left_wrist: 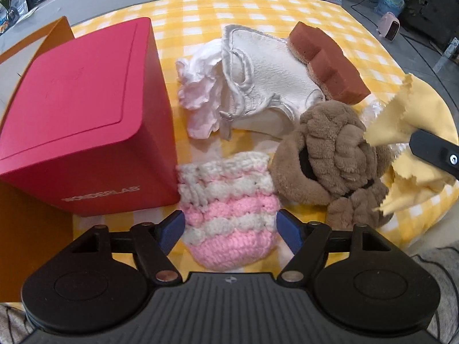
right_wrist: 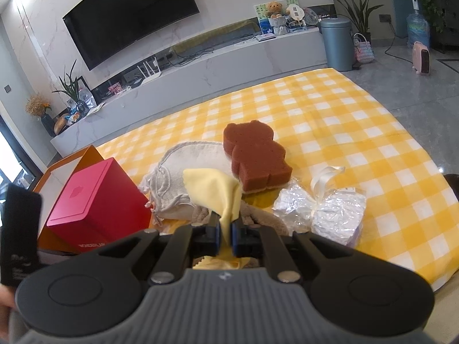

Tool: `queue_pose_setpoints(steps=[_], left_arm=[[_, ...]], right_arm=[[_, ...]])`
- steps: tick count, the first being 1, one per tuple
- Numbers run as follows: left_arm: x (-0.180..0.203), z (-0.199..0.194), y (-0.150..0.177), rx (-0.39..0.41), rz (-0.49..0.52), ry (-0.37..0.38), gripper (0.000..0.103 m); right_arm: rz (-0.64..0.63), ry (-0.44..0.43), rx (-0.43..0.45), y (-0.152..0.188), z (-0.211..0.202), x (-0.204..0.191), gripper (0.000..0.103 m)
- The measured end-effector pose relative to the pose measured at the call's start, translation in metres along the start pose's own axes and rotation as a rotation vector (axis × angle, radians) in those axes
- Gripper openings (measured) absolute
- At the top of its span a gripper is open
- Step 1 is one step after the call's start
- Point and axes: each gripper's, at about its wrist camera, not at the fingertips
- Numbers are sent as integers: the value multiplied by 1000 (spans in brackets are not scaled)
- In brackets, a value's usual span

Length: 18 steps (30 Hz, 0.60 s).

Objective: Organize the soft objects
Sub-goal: 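Grasp the pink-and-white crocheted pouch with the left tool while the right tool holds the cloth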

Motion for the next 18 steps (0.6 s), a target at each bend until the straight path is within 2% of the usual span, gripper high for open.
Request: queue_pose_setpoints(steps=[3,6,9,14,15,17,18], left_arm=[[-1,4,-2,11,10,-3,90],[0,12,-4,5,-7,-9,97],[-5,18,-4,-3,-51,-8,99],[-5,29,-3,-6,-39,-3,100],[-5,30,-2,-9,-43,4,103],[-4,31,-1,-3,-32,2,103],[-3,29,0,0,-25,1,98]], right_arm=[[3,-5,3,0,-1,1,6],[5,-7,4,0,-2,1,6],[4,-7,5,0,-2,1,6],[3,-6,4,0,-2,1,6],[2,-5,4,0,-2,1,6],[2,-5,4,0,-2,1,6],[2,-6,5,0,-2,1,6]])
Point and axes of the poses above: each gripper's, at about its wrist camera, not at the fingertips, and z roughly the way its jaws point, x to its right, y to its underside, and after that the axes turned 6 degrees about x, right-handed
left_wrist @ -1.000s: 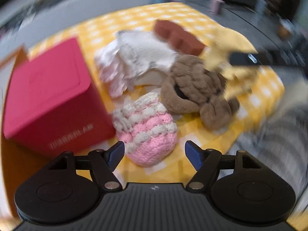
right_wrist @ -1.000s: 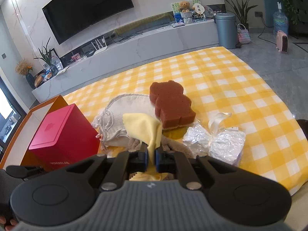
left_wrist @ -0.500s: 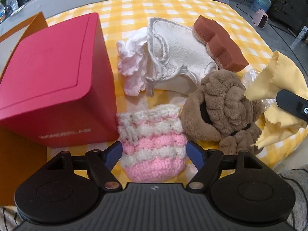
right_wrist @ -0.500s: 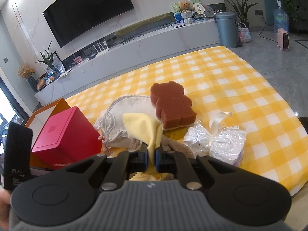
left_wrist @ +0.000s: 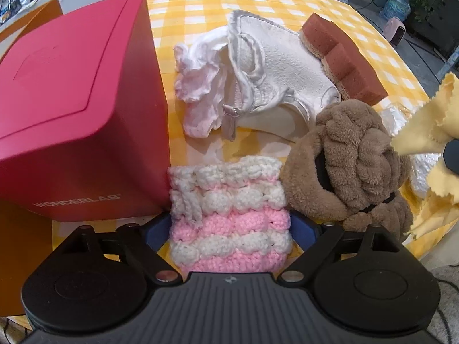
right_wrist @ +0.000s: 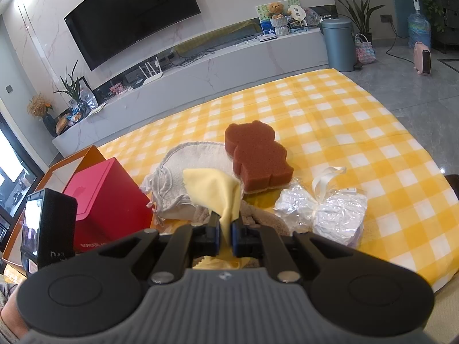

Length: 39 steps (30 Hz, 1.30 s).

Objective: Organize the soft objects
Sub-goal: 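Grasp the pink-and-white crocheted pouch with the left tool while the right tool holds the cloth, then carry the pink pouch and yellow cloth over the cardboard box with both tools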

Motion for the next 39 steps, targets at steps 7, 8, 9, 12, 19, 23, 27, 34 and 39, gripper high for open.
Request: queue_pose_setpoints(steps=[7,8,9,12,19,23,27,34,39], left_arm=[[-7,-15,2,12,3,46,65],[-8,-19,1,18,12,56,63],[-8,-23,1,33,30,61,55],[-6,-37,1,76,91,63,39],[-6,-80,9,196,228,104,35],[-10,-104,9,250,233,111,35],[-16,-130,5,309,212,114,35],[-52,-176,-1,435,171,91,35],[-98,-202,-2,504,79,27,35]], right_arm=[[0,-1,0,0,0,0,6],[0,-1,1,0,0,0,6],[0,0,1,0,0,0,6],[0,1,1,0,0,0,6],[-1,5,-3,1,1,0,6],[-1,-2,-1,1,1,1,6],[-1,-3,2,0,2,1,6],[15,-38,19,-2,-1,1,6],[3,-48,80,-9,-13,-9,6]])
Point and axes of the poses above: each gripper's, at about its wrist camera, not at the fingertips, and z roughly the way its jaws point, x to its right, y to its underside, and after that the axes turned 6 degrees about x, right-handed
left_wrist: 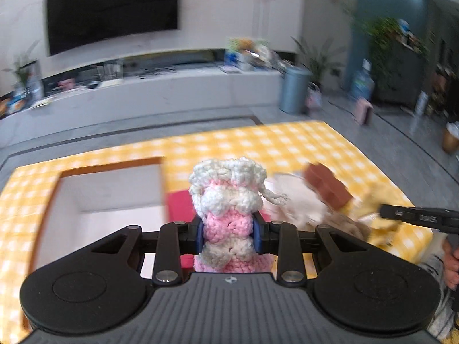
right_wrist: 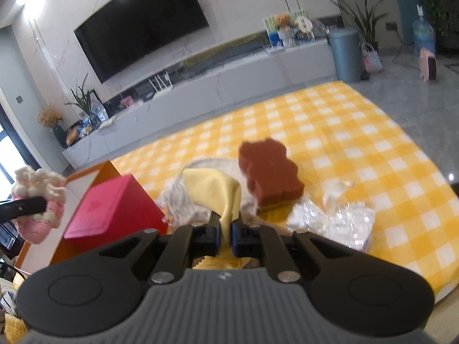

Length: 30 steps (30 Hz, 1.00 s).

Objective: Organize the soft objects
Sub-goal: 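Carry the pink pouch and yellow cloth over the cardboard box with both tools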

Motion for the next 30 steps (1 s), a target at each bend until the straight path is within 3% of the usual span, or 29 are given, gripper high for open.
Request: queue_pose_setpoints(steps=[6,13,18,23,27,30], left_arm=[[-49,-15,7,41,-80,-56,35],[-99,-24,20,59,-170,-144,35],[-140,-30,31,65,-272,-159,35],[-161,-23,43,27,-311,-167,35],[-172,-20,51,7,-352,-145,35],[-176,-19,54,-2,-361,-150,35]], right_arm=[[-32,-33,112,-17,-22,-43,6],[-104,-177,134,-20,-19,-135,6],[-165,-297,33,-7,11,-207,6],[-294,-376,-154,11,52,-273,6],[-471,-326,-298,32,82,-308,5],[-552,-269,-345,41,98,-319,5]])
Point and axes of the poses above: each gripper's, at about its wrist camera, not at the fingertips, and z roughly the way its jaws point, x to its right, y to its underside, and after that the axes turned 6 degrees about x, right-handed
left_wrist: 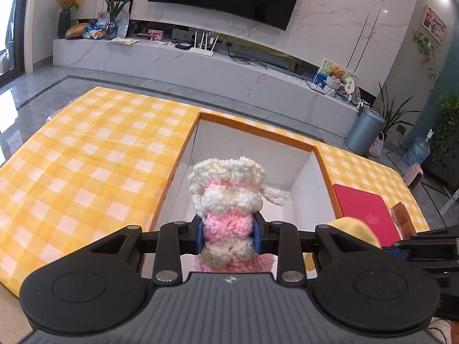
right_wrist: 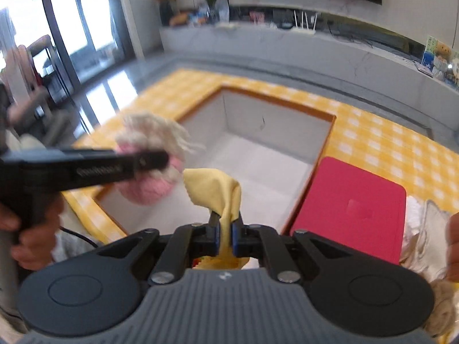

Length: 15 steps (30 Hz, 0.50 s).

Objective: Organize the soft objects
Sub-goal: 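Carry the pink pouch and yellow cloth over the cardboard box with both tools, then open the right tool to drop the yellow cloth while the left tool drops the pouch into the box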

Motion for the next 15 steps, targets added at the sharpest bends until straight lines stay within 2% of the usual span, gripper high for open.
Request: queue_pose_setpoints(steps=[7,11,14,15], left_arm=[[3,2,3,-9,31,31,35],[4,4,3,-14,41,41,35],[-1,6,2,-20,16,84,35],[-3,6,1,-23,8,95,35]], right_arm=[[-162,33,-202,-5,47,-10,5],[-227,69,-264,-3,67,-16,5],[-263,63,-301,-2,72,-18,6],[-274,70,-300,-1,72,-18,12]])
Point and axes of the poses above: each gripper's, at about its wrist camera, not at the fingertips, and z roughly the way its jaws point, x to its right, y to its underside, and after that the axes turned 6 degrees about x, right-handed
